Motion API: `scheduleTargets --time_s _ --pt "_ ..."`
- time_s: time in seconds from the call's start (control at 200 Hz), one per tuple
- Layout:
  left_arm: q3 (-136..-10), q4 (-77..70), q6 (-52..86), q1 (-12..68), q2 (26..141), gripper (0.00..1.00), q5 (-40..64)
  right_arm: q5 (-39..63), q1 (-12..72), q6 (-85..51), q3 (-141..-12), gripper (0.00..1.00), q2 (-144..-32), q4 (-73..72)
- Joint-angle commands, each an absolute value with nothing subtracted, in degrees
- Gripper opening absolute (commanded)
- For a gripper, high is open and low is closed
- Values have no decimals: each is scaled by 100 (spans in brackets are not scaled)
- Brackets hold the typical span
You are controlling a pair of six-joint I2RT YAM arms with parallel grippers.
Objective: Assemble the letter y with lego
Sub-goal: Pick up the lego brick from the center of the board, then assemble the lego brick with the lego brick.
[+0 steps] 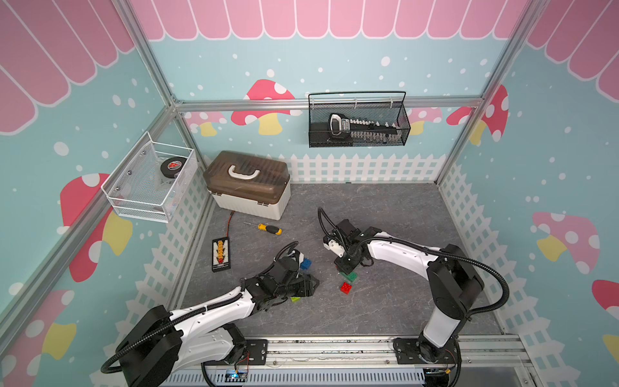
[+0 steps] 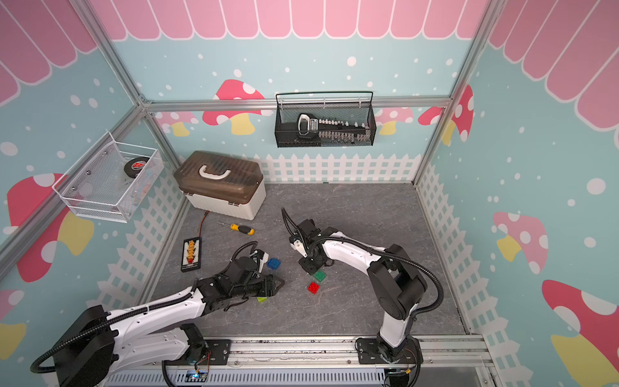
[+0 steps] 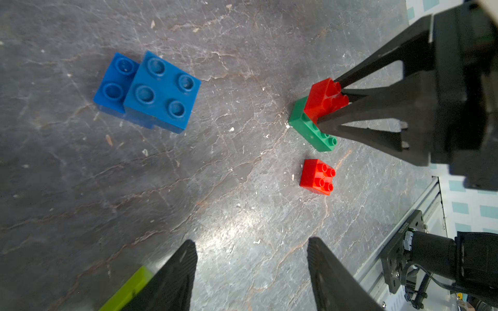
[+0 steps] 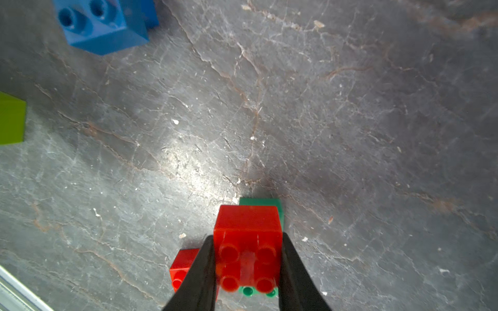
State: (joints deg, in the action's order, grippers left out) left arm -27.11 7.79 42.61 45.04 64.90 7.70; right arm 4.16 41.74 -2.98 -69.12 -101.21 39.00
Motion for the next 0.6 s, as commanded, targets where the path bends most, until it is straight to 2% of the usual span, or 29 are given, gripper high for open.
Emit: scheduleTargets --time_s 0.0,0.595 --pt "-2627 689 4197 4500 6407 67 744 395 4210 -79 -6868 26 -10230 3872" --pt "-2593 729 4198 4386 6363 67 695 334 4250 81 -6744 27 -10377 3699"
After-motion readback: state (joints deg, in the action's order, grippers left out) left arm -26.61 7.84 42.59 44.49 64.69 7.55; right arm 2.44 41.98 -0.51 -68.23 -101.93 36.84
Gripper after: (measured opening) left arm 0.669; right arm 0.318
